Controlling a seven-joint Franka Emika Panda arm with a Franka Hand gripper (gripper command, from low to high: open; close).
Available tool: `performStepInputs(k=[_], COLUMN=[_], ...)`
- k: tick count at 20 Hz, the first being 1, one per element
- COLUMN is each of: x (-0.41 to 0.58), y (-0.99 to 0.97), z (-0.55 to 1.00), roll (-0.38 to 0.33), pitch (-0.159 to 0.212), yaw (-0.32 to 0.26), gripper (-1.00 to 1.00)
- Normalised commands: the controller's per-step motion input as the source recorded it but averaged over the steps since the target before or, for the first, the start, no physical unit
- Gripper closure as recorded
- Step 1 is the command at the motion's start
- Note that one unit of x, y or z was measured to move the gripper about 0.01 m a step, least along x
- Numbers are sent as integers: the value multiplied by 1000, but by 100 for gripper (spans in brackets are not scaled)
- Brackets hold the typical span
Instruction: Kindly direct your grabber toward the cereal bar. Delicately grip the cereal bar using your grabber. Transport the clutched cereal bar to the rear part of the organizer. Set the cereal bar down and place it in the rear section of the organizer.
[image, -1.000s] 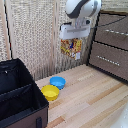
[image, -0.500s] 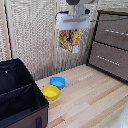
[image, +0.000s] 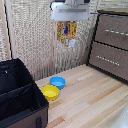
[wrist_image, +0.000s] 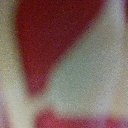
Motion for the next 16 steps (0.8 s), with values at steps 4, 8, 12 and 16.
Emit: performStepInputs(k=[4, 8, 12, 16], x=[11, 0, 0, 0], y=[725, 546, 440, 362], z=[154, 38, 19, 1], roll=[0, 0, -27, -40], pitch=[0, 0, -16, -23], yaw=[-145, -231, -286, -312], gripper=[100, 100, 100, 100])
